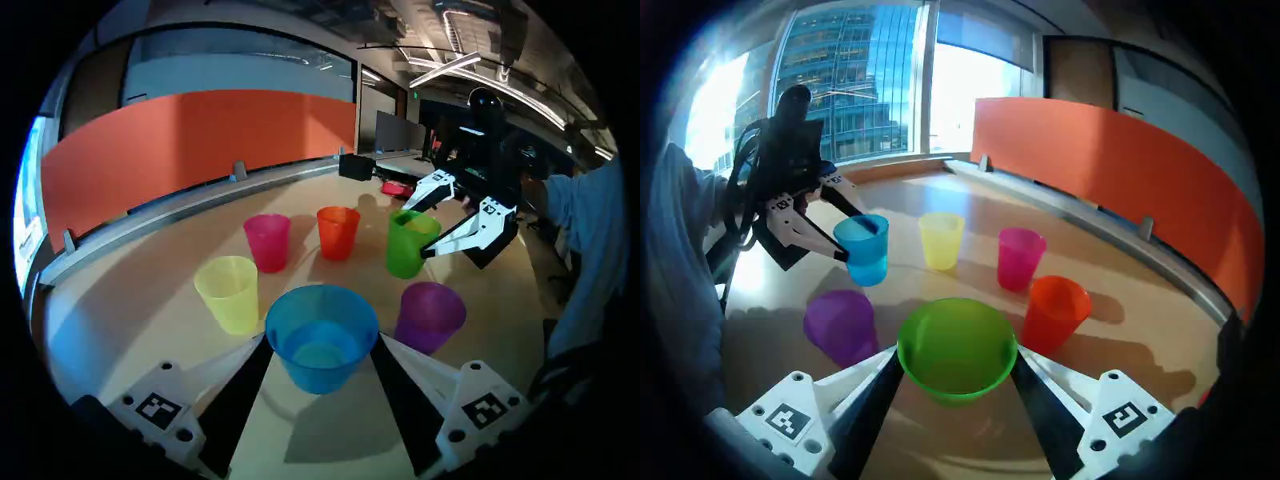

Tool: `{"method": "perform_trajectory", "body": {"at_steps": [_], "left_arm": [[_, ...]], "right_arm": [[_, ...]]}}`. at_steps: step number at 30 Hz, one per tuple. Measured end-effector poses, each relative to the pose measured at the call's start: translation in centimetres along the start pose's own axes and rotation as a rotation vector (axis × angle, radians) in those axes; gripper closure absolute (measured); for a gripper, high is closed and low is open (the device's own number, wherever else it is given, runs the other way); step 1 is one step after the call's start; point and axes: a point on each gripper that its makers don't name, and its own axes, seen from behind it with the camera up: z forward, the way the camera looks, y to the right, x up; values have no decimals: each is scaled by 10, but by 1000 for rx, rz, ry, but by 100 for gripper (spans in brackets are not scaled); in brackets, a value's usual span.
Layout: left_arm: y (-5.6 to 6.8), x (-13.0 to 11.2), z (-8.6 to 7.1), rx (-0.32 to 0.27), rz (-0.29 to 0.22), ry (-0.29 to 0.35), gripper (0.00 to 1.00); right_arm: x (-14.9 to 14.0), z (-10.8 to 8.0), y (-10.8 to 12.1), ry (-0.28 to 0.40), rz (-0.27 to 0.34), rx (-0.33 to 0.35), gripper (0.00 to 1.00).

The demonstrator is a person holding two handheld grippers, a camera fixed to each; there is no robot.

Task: Pour water

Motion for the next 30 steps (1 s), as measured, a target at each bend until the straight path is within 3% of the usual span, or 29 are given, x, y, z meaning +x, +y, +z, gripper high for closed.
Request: {"method": "perform_trajectory", "body": {"at_steps": [12, 30], "left_arm": [[-16, 53, -24, 81, 9, 113, 15], [-21, 126, -62, 136, 35, 261, 15]], "right_arm": [[54, -26, -2, 99, -25, -29, 9], [137, -61, -7, 286, -15, -49, 8]]}}
